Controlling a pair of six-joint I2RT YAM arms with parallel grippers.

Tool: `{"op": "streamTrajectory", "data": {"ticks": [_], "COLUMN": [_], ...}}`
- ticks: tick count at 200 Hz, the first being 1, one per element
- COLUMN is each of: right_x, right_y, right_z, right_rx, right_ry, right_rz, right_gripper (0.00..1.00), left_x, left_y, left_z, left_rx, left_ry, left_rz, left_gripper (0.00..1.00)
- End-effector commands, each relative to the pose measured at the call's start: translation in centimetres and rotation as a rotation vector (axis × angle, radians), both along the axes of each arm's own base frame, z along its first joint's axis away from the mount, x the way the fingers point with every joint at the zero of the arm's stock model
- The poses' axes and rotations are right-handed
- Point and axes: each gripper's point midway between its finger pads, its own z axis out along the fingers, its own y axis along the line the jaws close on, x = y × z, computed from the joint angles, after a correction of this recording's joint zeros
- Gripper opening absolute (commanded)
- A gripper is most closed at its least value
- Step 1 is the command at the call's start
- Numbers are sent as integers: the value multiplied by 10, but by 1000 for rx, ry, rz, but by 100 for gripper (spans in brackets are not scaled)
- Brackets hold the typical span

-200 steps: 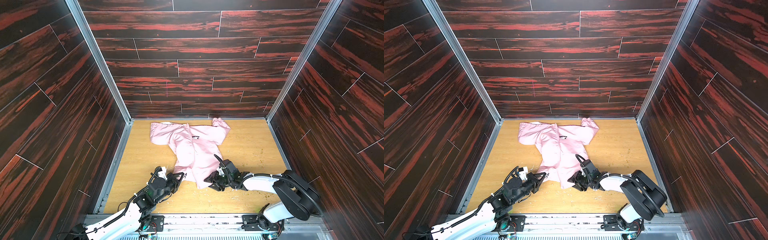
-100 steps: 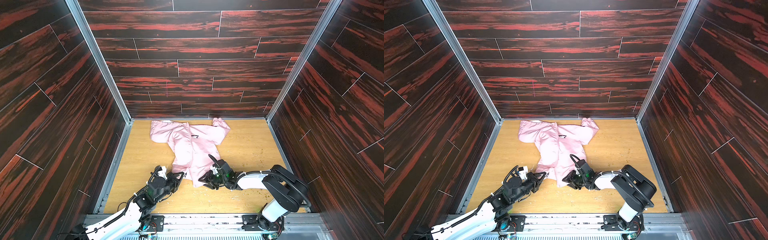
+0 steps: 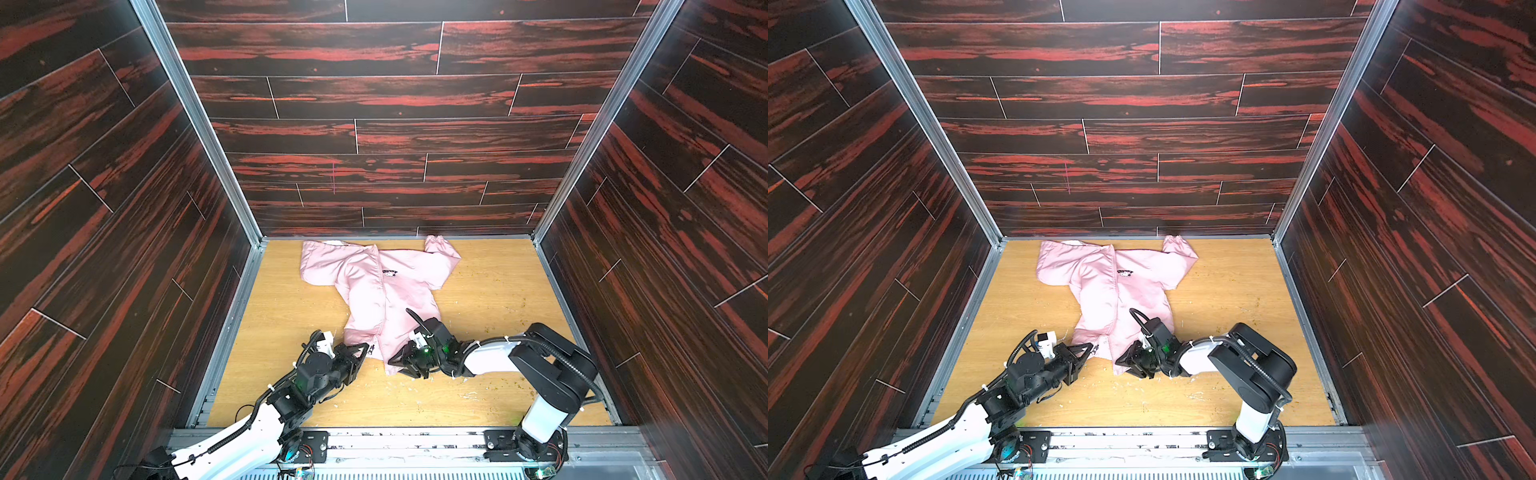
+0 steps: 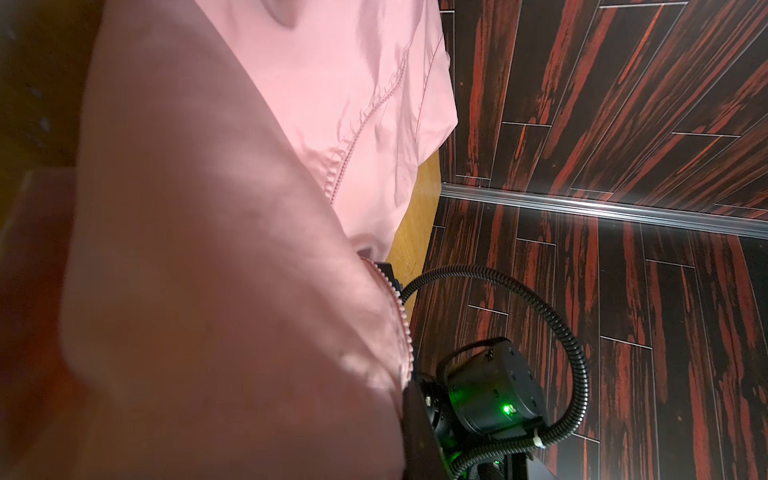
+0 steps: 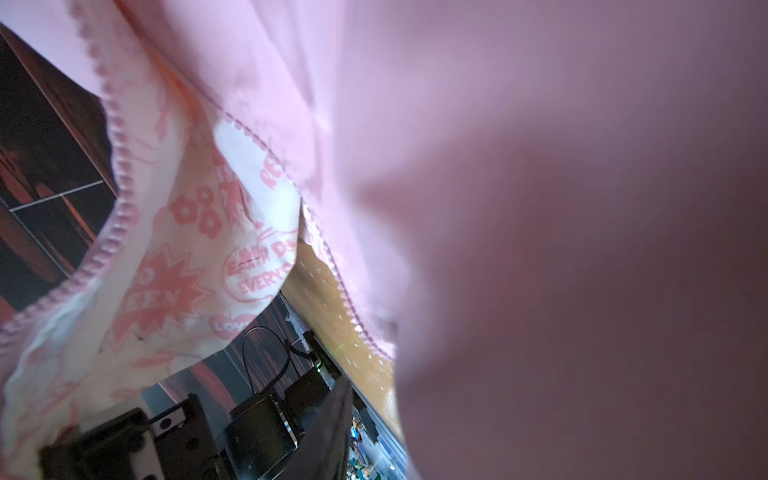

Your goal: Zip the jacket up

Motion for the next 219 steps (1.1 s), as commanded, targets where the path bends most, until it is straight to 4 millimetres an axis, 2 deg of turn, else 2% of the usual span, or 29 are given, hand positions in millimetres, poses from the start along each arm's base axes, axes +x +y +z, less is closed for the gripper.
{"op": "streamTrajectory", "data": {"ticks": [1,46,74,113,181,219], "right_x": [-2,-5,-12,-16,-14,-14], "right_y": [4,10,12,15,21,21], "right_z": [-9,-8,-10,-14,-18,-21], "right_rx": [-9,6,6,4,6,5], "right_ry": [26,27,36,46,65,76], "right_rz": [9,30,52,65,71,72], "right_gripper": [35,33,37,37,24,21], "left_x": [3,2,2,2,1,0], "left_y": [-3,-1,0,-1,0,1], "left_z": [18,19,19,20,21,20], "left_rx": [-28,-25,-25,-26,-28,-28], "left_ry": [-29,-29,-30,-31,-30,-27], "left_rz": [-3,-1,2,1,-1,2], "left_gripper": [0,0,0,0,0,0]}}
